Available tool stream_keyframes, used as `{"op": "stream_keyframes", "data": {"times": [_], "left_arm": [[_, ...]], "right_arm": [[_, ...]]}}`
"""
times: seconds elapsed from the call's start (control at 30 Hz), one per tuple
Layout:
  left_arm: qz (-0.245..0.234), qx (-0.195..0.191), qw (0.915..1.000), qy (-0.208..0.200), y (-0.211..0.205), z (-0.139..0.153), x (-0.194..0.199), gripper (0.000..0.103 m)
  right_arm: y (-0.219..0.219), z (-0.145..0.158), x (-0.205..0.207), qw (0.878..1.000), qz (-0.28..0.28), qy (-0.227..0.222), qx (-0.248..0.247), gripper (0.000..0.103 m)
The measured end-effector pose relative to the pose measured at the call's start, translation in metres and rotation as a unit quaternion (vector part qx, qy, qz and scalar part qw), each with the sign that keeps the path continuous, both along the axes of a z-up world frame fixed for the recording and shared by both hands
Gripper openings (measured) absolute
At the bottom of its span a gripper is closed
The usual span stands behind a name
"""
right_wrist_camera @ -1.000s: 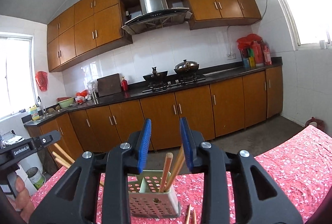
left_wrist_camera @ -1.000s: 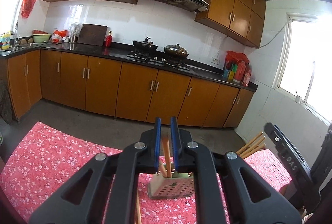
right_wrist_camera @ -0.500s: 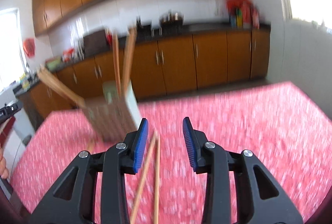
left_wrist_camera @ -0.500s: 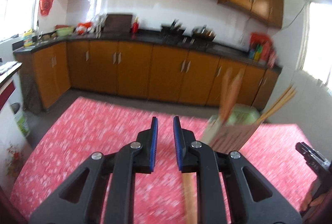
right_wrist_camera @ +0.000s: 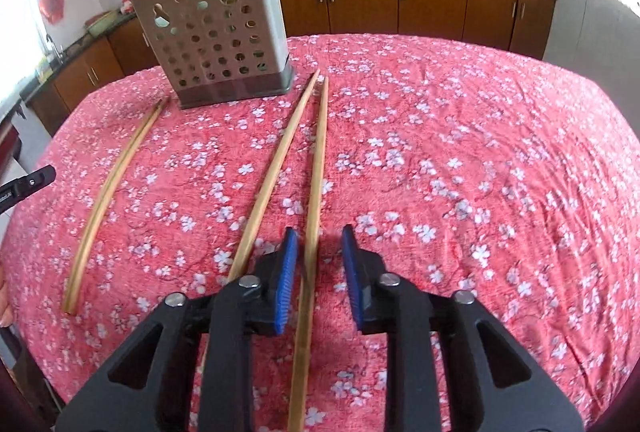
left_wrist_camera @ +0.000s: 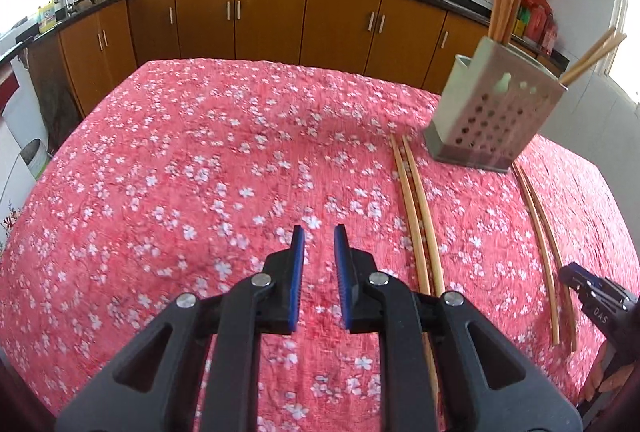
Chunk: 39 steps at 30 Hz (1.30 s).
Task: Organize utensils
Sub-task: 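Lower both grippers to the remaining chopsticks on the table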
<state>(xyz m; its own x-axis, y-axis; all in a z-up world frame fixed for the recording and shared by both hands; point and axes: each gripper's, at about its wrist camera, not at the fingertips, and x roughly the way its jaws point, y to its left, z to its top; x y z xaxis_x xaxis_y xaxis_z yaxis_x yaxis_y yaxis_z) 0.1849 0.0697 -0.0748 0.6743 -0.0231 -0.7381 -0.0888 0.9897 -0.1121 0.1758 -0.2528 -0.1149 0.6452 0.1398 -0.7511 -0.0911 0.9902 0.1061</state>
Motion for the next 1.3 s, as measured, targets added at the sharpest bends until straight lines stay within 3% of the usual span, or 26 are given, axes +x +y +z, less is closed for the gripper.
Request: {"op": "stream_keyframes", "data": {"times": [0.1,0.6,0.87,1.07,1.17,1.3], "left_arm": [[-0.008,0.0,1.0,0.002,-0.007,0.0,0.0,0.017],[-0.089,-0.042,0.9949,0.023,-0.037,-0.017,-0.007,0.017],[-0.127,-0.038,0.9905,0.037,-0.058,-0.028,-0.008,0.017],[-0.127,0.011,0.9912,0.036,-0.069,-0.031,-0.01,0.016],[-0.109,0.042,0.9925,0.035,-0.07,-0.032,-0.005,0.01],[-0.075,0.051,0.9951,0.04,-0.056,-0.032,0.01,0.008]], "right_arm": [[-0.006,0.001,0.006,1.0,-0.014,0.0,-0.005,0.009],[-0.038,0.002,0.029,0.997,-0.08,-0.004,-0.018,0.008],[-0.043,0.002,0.031,0.996,-0.083,-0.004,-0.015,0.008],[-0.044,0.002,0.03,0.996,-0.083,-0.004,-0.016,0.008],[-0.045,0.001,0.03,0.996,-0.082,-0.004,-0.017,0.008],[-0.044,0.001,0.028,0.997,-0.081,-0.005,-0.018,0.008]]}}
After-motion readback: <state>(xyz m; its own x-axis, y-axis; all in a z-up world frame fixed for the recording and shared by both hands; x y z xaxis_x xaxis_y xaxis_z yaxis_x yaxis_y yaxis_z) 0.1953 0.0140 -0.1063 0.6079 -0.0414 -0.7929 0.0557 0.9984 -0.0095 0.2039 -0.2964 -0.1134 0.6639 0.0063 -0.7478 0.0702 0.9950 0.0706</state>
